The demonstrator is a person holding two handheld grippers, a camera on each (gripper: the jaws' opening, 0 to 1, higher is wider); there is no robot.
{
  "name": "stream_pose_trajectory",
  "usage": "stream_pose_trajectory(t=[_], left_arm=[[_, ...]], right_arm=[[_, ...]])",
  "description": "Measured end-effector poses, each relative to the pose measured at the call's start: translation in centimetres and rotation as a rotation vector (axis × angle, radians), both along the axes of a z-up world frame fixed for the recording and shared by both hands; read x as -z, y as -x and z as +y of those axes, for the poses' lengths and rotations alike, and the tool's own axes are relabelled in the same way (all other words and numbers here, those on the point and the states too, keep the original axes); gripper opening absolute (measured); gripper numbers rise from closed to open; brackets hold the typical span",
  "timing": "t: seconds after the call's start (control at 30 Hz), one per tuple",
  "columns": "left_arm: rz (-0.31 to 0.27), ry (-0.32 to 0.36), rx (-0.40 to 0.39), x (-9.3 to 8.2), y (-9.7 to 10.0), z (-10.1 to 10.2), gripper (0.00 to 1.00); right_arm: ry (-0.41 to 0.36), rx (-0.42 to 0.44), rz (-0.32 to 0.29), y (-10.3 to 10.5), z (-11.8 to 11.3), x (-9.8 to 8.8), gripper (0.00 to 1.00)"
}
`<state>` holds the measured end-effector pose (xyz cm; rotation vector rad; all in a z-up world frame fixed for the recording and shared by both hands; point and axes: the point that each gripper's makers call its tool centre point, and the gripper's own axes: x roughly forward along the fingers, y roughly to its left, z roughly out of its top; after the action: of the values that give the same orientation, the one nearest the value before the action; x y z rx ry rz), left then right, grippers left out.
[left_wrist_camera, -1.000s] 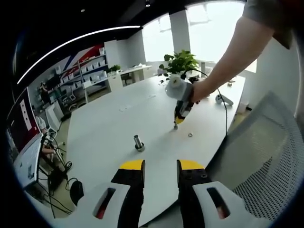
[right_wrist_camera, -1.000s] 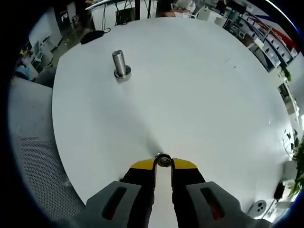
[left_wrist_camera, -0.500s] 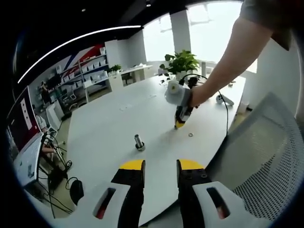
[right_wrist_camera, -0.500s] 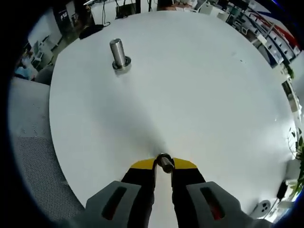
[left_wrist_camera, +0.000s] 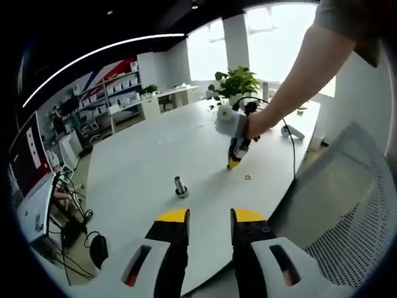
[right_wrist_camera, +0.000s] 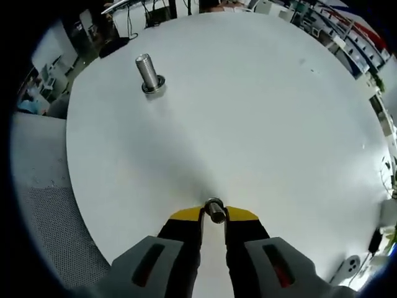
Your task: Place the washer onto the threaded stud by aligning its center hole with the stud, sliding it down to the base, and recovering from edge contact or off-axis alignment until the washer reaches the visible bottom stop.
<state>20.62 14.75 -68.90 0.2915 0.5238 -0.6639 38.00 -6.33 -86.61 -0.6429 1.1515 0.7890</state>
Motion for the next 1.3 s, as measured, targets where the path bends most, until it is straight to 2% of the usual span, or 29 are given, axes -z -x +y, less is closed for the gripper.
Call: stream_pose_trajectory(t=[0.4, 1.0, 1.3], left_arm=[[-0.009, -0.002, -0.006, -0.1, -0.1, 0.1, 0.25], [-0.008, -0.015, -0.001, 0.0, 0.0, 0.0, 0.25], [-0.01, -0.009, 0.002, -0.1, 0.0, 0.0, 0.25]], right_arm=[[0.002, 0.005, -0.011, 0.6, -1.1, -0.8, 0.15], [-0.022, 0.019, -0.012, 2.7, -2.2, -1.8, 0.18], [-0.027, 0.027, -0.002, 4.1, -2.8, -1.7, 0.19]])
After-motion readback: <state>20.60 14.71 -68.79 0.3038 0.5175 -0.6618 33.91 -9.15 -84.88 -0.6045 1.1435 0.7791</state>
